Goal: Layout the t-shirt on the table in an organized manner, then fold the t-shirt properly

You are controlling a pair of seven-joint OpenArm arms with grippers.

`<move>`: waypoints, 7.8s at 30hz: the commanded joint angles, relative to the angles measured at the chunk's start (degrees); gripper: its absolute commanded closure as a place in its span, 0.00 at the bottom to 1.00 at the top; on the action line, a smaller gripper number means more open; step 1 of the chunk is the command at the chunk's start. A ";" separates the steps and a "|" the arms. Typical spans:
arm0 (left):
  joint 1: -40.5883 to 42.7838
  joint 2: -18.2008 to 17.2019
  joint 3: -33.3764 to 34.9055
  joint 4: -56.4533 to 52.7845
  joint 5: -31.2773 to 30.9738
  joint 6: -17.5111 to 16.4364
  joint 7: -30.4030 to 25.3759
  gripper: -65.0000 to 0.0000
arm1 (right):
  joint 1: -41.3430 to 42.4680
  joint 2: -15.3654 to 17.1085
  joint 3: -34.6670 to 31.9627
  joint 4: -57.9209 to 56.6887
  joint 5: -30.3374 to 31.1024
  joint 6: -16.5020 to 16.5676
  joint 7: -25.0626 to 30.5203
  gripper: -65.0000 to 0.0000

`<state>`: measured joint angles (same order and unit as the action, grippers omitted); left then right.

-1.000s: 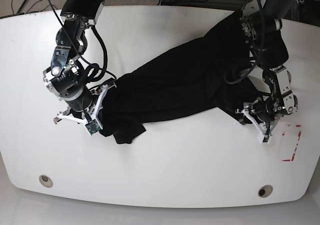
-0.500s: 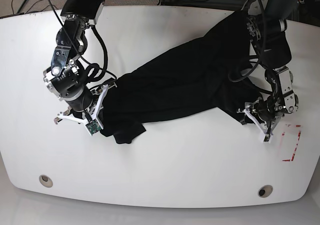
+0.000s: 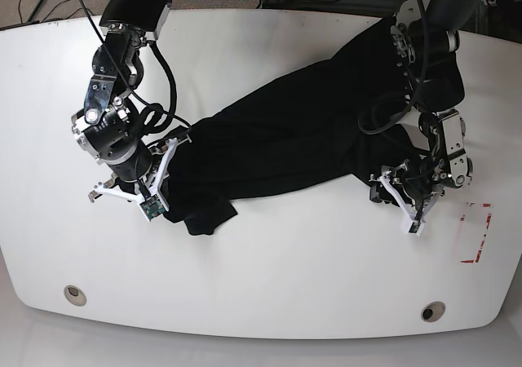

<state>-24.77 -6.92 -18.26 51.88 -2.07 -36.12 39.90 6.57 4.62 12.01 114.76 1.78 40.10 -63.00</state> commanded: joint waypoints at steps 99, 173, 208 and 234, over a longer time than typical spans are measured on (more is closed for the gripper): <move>-56.15 -4.91 -4.02 38.89 0.88 1.00 29.07 1.00 | 71.98 13.97 -12.49 -18.80 0.20 -0.10 -2.10 0.99; 32.73 -6.58 -27.41 50.67 0.79 -3.88 20.28 0.99 | -22.44 1.05 12.74 -0.78 0.55 -0.10 11.44 1.00; 16.99 -5.52 -10.71 46.89 1.14 -3.88 24.67 0.54 | -22.00 -0.45 12.56 -0.69 0.72 -0.10 11.53 1.00; -11.31 -7.28 -7.54 -10.08 1.14 -3.88 -1.09 0.54 | -21.47 -0.89 12.56 -0.69 0.72 -0.10 11.53 1.00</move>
<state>-33.54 -13.63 -25.87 42.65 0.14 -39.79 41.23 -15.31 3.38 24.43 112.88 1.76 40.10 -52.69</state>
